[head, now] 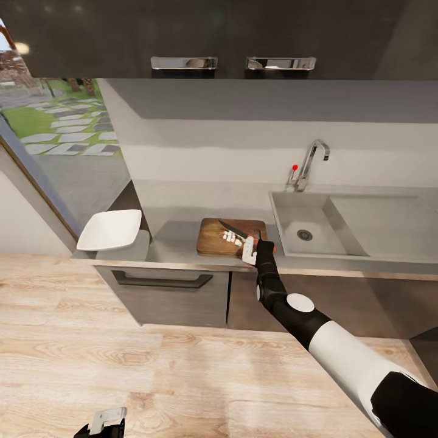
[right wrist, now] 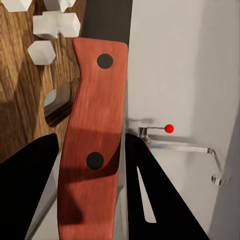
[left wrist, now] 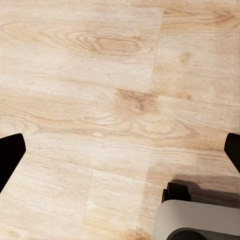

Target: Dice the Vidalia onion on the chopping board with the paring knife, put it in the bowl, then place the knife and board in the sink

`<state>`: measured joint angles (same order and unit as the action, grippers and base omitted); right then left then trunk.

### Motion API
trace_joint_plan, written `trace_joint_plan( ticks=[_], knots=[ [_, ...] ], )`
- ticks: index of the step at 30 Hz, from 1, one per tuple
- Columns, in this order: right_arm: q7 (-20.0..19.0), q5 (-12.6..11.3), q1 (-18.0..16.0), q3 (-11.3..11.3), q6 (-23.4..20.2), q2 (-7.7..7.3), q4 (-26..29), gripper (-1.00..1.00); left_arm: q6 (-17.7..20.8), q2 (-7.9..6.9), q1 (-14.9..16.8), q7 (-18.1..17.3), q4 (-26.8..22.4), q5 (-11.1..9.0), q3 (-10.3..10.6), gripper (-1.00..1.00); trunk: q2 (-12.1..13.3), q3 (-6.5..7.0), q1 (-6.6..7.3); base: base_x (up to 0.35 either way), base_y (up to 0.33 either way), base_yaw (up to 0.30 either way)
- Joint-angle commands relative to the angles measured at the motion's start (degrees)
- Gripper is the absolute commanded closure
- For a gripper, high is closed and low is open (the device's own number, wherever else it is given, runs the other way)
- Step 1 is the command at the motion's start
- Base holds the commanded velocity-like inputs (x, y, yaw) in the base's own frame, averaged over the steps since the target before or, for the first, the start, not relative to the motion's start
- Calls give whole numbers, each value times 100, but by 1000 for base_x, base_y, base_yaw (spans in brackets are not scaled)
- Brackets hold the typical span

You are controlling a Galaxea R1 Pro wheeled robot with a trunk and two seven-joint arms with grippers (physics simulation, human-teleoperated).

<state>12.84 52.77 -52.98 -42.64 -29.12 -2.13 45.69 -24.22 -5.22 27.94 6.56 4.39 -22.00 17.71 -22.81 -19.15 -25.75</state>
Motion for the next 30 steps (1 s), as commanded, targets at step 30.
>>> trace_joint_plan(
  ticks=[30],
  knots=[
    [-4624, -201, -10, 6088, -1868, -181, 3573, 100, 127, 96, 5, 4, 18, -23, 49, -100, -11, -10, -3, 24, -17, 0]
  ],
)
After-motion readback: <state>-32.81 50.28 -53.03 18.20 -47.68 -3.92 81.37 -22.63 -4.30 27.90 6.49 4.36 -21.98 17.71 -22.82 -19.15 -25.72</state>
